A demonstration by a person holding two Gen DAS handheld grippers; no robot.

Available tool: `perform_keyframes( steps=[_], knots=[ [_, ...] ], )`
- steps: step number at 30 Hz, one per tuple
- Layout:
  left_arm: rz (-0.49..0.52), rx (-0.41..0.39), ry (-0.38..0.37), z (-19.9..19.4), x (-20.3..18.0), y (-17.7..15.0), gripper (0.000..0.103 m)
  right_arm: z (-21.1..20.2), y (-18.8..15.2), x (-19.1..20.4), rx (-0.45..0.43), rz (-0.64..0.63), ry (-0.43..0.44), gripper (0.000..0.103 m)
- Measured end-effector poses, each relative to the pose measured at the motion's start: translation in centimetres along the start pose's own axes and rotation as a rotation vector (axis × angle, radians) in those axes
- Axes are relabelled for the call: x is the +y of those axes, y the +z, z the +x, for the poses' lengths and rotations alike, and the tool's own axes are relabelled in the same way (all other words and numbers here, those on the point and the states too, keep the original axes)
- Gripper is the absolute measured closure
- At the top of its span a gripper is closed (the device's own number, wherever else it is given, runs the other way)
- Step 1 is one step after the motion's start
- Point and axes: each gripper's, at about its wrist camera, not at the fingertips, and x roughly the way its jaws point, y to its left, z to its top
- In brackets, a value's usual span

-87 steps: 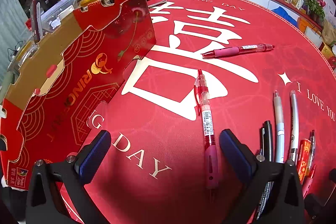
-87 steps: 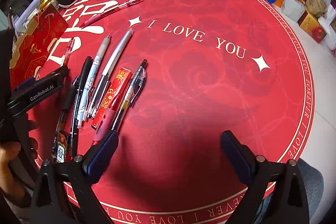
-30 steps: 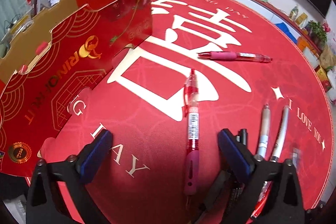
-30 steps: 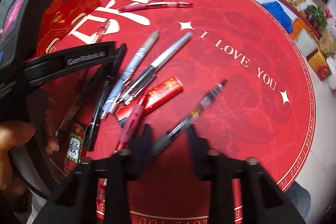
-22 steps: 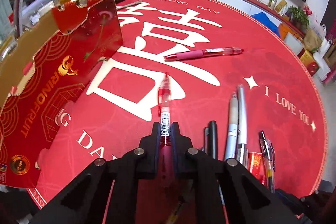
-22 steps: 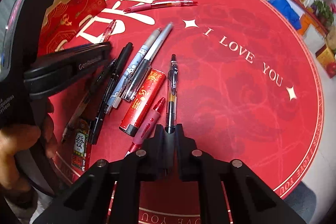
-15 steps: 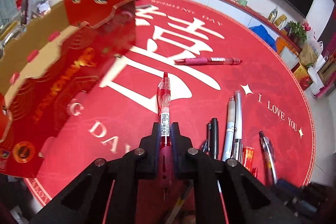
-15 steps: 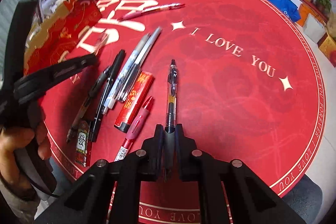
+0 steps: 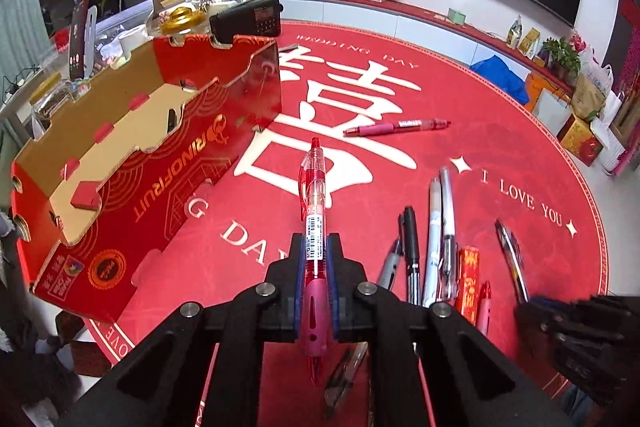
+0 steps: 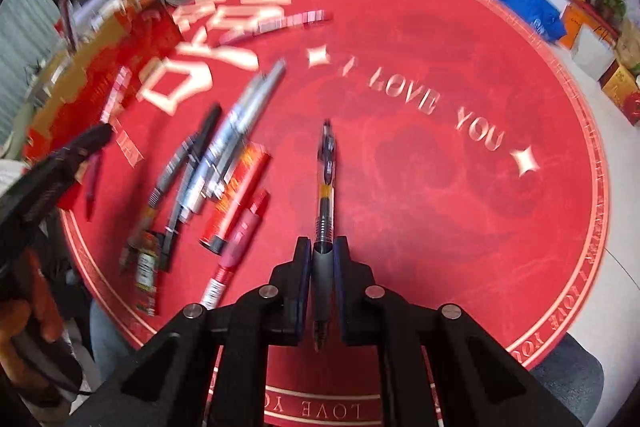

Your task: Organize rigid objects

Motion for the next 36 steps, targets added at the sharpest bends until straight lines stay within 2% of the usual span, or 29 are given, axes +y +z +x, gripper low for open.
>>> perform_keyframes(
  steps=[1, 3, 9, 13, 21, 28, 36],
  knots=[
    [-0.001, 0.002, 0.001, 0.0, 0.0, -0.1, 0.092, 0.0, 0.4, 0.4, -0.023, -0.023, -0.029, 0.09],
    [0.0, 0.008, 0.001, 0.0, 0.0, -0.3, 0.092, 0.6, 1.5, 1.6, 0.0, -0.088, -0.081, 0.089],
    [-0.001, 0.001, -0.002, -0.7, -0.1, -0.6, 0.092, 1.1, 2.9, 2.8, 0.015, -0.159, -0.108, 0.092],
    [0.022, -0.03, 0.026, -1.7, -0.4, -0.6, 0.092, -1.3, 2.1, 1.9, -0.079, -0.113, -0.041, 0.092],
    [0.021, -0.078, 0.023, -4.3, -1.1, 0.1, 0.092, -6.1, 1.8, 2.5, -0.173, -0.094, 0.045, 0.092],
    [0.026, -0.128, 0.033, -6.3, -0.6, 0.6, 0.092, -8.4, 2.6, 5.3, -0.22, -0.126, 0.094, 0.092],
    [-0.012, -0.161, 0.067, -7.8, 2.2, 1.3, 0.092, -9.9, 4.1, 9.5, -0.253, -0.196, 0.139, 0.092]
  ],
)
